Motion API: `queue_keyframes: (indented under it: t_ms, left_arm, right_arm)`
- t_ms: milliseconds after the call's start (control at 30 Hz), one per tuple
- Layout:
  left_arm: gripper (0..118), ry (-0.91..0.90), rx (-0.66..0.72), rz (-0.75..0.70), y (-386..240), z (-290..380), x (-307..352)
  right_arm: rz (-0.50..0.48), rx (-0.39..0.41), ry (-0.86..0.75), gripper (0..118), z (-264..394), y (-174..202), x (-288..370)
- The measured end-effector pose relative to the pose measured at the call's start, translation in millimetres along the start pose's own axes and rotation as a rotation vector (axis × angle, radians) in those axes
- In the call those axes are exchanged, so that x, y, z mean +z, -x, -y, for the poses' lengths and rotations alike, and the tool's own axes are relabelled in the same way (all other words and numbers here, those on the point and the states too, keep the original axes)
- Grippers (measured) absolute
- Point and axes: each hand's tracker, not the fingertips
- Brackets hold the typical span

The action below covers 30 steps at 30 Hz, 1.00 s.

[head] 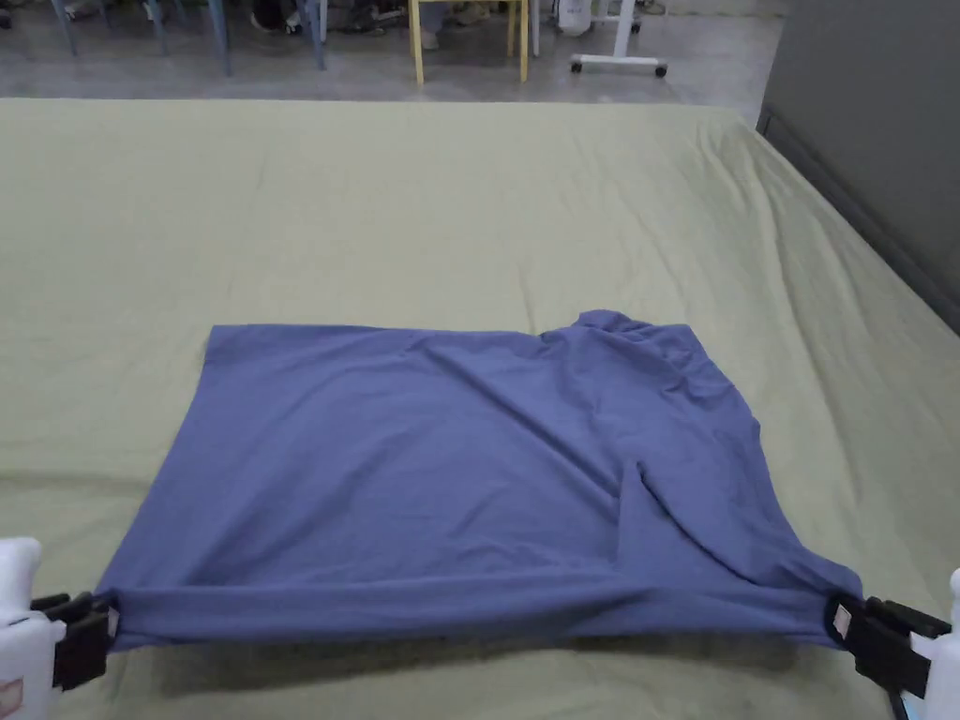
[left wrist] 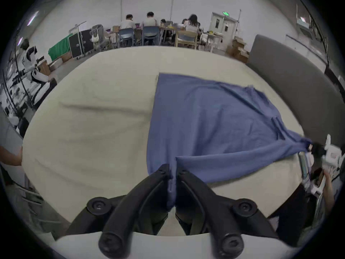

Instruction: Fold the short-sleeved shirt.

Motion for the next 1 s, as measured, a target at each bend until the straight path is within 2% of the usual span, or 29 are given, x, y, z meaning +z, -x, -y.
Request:
queue_keyframes:
  t_ms: [100,267,300,333,367,400,433,567,633,667,700,733,767,800,867,900,1000]
  left_arm:
    - [3,0.086,-0.028,-0.029,-1,6,-25]
    - [3,0.143,-0.051,-0.065,-5,-3,-61]
    - [15,0.16,-0.037,-0.054,-1,-6,-68]
    - [41,0.189,-0.008,-0.064,0,-7,-70]
    - [72,0.192,-0.006,-0.077,1,-8,-71]
    - [83,0.187,-0.012,-0.071,3,-8,-68]
    - [83,0.178,-0.018,-0.058,3,-8,-59]
    - [83,0.079,-0.027,-0.118,-8,-7,5]
    - [83,0.015,0.015,-0.109,-18,-5,45]
    - [81,-0.021,0.028,-0.089,-24,-1,66]
    - [64,-0.049,0.032,-0.037,-27,5,81]
    - [27,-0.082,0.047,0.004,-32,10,92]
    - [0,-0.071,0.079,0.005,-38,11,94]
    - [0,-0.046,0.075,-0.002,-41,10,93]
    - [0,-0.042,0.059,-0.02,-47,11,94]
    - [0,-0.017,0.031,-0.018,-48,9,91]
    - [1,-0.018,0.056,-0.043,-34,2,66]
  right_arm:
    - [0.015,-0.003,0.051,5,3,-4,-17]
    - [0.102,0.098,0.133,5,-3,8,-47]
    - [0.115,0.113,0.154,10,-4,9,-50]
    - [0.135,0.127,0.195,34,-7,11,-53]
    - [0.155,0.131,0.22,70,-8,11,-55]
    - [0.132,0.128,0.26,97,-11,10,-56]
    - [0.1,0.108,0.279,103,-12,11,-52]
    - [0.132,0.086,0.223,104,-19,28,-11]
    - [0.122,0.092,0.168,101,-22,42,13]
    - [0.103,0.088,0.127,88,-19,52,28]
    - [0.075,0.087,0.11,36,-18,60,37]
    - [0.035,0.107,0.099,2,-16,68,44]
    - [0.033,0.118,0.099,2,-13,76,44]
    - [0.075,0.12,0.094,2,-8,84,44]
    - [0.032,0.192,0.113,2,-9,95,40]
    - [0.049,0.204,0.128,2,-8,99,38]
    - [0.011,0.198,0.129,2,-6,104,32]
